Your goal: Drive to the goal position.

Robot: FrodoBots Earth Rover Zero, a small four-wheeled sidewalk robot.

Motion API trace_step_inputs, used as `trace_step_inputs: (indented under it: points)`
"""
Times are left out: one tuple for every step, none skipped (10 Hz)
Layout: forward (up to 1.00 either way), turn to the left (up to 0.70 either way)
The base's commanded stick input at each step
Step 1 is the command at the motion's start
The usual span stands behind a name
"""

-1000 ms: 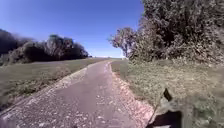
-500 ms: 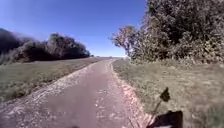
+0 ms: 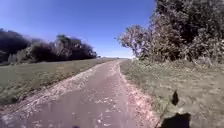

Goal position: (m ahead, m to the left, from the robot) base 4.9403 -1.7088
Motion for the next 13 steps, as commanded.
trace_step_inputs:
  points:
    - [0.70,0.00]
    - [0.70,0.00]
    - [0.70,0.00]
    - [0.70,0.00]
    - [0.70,0.00]
    - [0.70,0.00]
    - [0.70,0.00]
    - [0.70,0.00]
    - [0.70,0.00]
    - [0.70,0.00]
    - [0.70,0.00]
    - [0.70,0.00]
    - [0.70,0.00]
